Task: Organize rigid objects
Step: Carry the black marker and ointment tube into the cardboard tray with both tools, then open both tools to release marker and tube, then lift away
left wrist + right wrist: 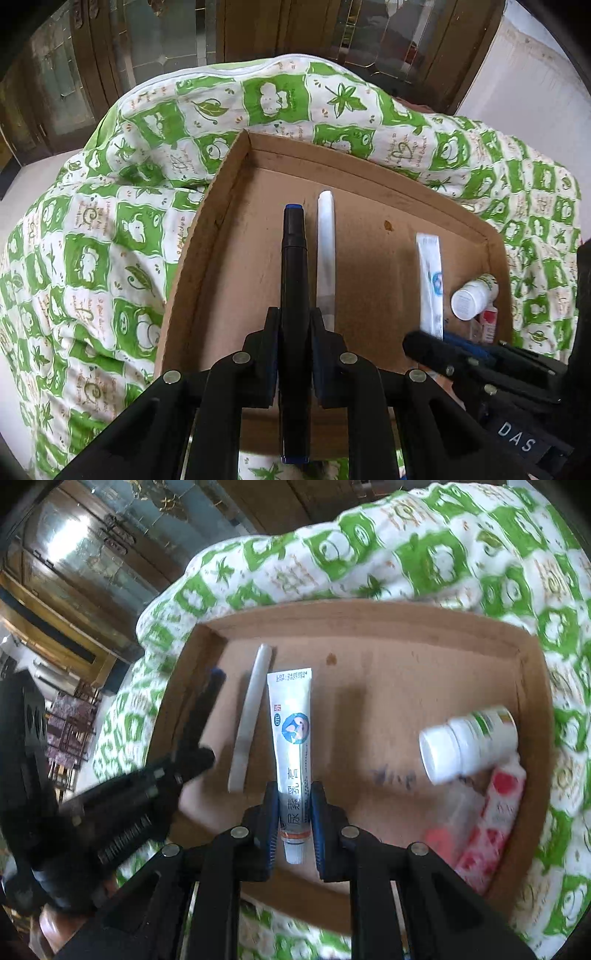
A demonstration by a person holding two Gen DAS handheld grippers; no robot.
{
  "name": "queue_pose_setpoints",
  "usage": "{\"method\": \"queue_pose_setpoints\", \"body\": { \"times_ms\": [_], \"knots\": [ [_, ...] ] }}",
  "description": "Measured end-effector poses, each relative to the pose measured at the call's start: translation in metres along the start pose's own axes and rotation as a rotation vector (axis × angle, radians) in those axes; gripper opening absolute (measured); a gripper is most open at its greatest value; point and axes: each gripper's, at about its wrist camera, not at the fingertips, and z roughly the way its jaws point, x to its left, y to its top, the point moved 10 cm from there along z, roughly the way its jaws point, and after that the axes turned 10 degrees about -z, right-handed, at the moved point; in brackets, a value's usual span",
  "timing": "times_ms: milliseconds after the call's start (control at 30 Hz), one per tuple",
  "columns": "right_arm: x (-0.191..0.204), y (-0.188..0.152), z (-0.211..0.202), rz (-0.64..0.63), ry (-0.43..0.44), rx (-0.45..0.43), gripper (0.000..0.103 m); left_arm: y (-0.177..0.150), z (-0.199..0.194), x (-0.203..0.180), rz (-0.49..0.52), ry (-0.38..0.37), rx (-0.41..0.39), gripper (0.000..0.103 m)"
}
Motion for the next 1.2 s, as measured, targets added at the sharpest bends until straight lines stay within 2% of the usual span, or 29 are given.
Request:
{"method": "queue_pose_setpoints", "body": {
  "times_ms": [100, 633, 800, 1033, 1067, 1100, 1133, 1167, 1200],
  "knots": [
    [-0.005, 0.003, 0.001, -0.004, -0.025, -0.013, 0.015, 0.002, 0.005, -0.001, -0.003, 0.011, -0.002, 0.014],
    [-0.02, -0.006, 0.01, 0.015, -0.008, -0.005, 0.015, 0.008, 0.033, -0.003, 0.004, 0.063, -0.015, 0.014],
    [-0.027, 0.005, 0.01, 0.001, -0.045, -0.051, 0.016, 0.021, 0.038, -0.006, 0.03, 0.09, -0.034, 0.014],
    [-0.042, 0.016, 0.007, 0.032, -0.041, -0.101, 0.016, 0.033, 0.041, -0.009, 0.047, 0.098, -0.069, 0.015],
    [-0.044, 0.016, 0.007, 0.037, -0.043, -0.102, 0.016, 0.033, 0.042, -0.009, 0.048, 0.1, -0.067, 0.017],
    [-0.046, 0.016, 0.007, 0.046, -0.037, -0.102, 0.016, 0.032, 0.042, -0.008, 0.048, 0.1, -0.067, 0.026],
    [-0.045, 0.016, 0.007, 0.05, -0.031, -0.104, 0.016, 0.032, 0.041, -0.008, 0.047, 0.096, -0.068, 0.04],
    [-0.045, 0.017, 0.007, 0.054, -0.025, -0.106, 0.02, 0.031, 0.039, -0.007, 0.042, 0.098, -0.068, 0.05],
    [-0.045, 0.017, 0.005, 0.053, -0.019, -0.112, 0.028, 0.031, 0.035, -0.004, 0.034, 0.092, -0.082, 0.065]
  ]
}}
